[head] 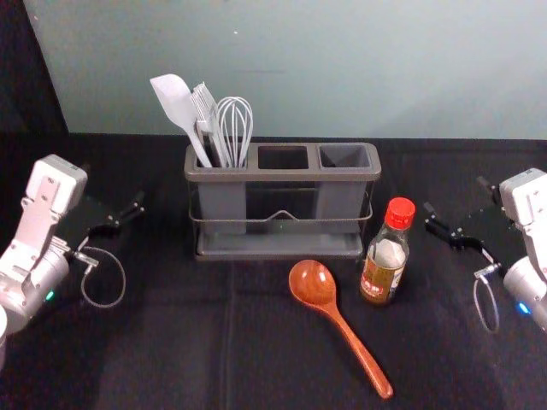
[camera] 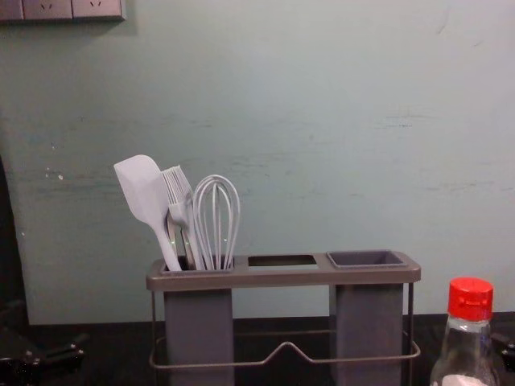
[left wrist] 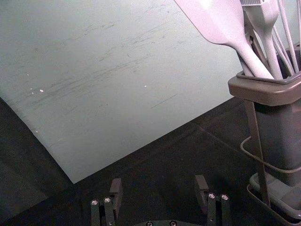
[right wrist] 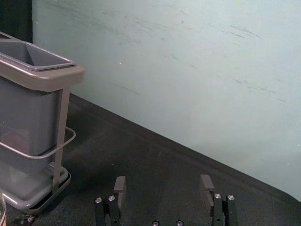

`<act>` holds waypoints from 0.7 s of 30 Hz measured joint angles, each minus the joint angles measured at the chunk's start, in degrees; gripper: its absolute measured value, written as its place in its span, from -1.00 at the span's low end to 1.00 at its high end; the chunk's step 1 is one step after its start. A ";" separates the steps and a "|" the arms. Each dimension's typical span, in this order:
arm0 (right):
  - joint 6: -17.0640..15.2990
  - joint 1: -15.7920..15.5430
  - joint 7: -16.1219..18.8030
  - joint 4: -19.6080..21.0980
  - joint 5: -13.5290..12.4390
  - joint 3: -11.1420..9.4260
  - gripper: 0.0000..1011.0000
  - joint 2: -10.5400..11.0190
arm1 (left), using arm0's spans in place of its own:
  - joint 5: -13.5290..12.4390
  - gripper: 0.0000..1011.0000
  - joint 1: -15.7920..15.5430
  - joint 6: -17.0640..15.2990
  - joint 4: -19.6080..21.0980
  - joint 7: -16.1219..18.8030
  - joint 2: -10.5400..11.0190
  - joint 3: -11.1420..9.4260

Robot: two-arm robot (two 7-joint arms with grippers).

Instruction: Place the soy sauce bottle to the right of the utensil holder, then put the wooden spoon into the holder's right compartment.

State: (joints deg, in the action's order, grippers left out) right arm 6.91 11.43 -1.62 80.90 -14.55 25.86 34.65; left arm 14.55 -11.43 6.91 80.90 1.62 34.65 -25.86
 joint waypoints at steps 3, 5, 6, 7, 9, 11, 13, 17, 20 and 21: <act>0.00 0.00 0.00 0.00 0.00 0.00 0.98 0.00 | 0.00 0.99 0.00 0.00 0.00 0.00 0.00 0.00; 0.00 0.00 0.00 0.00 0.00 0.00 0.98 0.00 | 0.00 0.99 0.00 0.00 0.00 0.00 0.00 0.00; 0.00 0.00 0.00 0.00 0.00 0.00 0.98 0.00 | 0.00 0.99 0.00 0.00 0.00 0.00 0.00 0.00; 0.00 0.00 0.00 0.00 0.00 0.00 0.98 0.00 | 0.00 0.99 0.00 0.00 0.00 0.00 0.00 0.00; 0.00 0.00 0.00 0.00 0.00 0.00 0.98 0.00 | 0.00 0.99 0.00 0.00 0.00 0.00 0.00 0.00; 0.00 0.00 0.00 0.00 0.00 0.00 0.98 0.00 | 0.00 0.99 0.00 0.00 0.00 0.00 0.00 0.00; 0.00 0.00 0.00 0.00 0.00 0.00 0.98 0.00 | 0.00 0.99 0.00 0.00 0.00 0.00 0.00 0.00; 0.00 0.00 0.00 0.00 0.00 0.00 0.98 0.00 | 0.00 0.99 0.00 0.00 0.00 0.00 0.00 0.00; 0.00 0.00 0.00 0.00 0.00 0.00 0.98 0.00 | 0.00 0.99 0.00 0.00 0.00 0.00 0.00 0.00; 0.00 0.00 0.00 0.00 0.00 0.00 0.98 0.00 | 0.00 0.99 0.00 0.00 0.00 0.00 0.00 0.00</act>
State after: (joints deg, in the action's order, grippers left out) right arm 6.91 11.43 -1.62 80.90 -14.55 25.86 34.65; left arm 14.55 -11.43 6.91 80.90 1.62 34.65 -25.86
